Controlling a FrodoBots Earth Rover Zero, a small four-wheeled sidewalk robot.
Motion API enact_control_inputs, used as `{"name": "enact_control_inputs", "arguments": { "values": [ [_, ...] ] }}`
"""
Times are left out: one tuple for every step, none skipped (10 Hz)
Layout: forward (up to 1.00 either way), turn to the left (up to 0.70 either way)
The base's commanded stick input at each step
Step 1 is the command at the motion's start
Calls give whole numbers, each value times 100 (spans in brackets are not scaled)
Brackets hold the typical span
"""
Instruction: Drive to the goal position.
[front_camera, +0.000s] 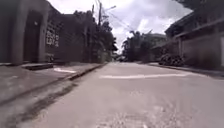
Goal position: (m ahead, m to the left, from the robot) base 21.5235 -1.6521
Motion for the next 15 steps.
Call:
{"name": "enact_control_inputs", "arguments": {
  "values": [
    [100, -2],
    [100, -1],
    [100, 0],
    [100, 0],
    [100, 0],
    [100, 0],
    [100, 0],
    [100, 0],
    [100, 0],
    [100, 0],
    [100, 0],
    [100, 0],
    [100, 0],
    [100, 0],
    [100, 0]
  ]
}}
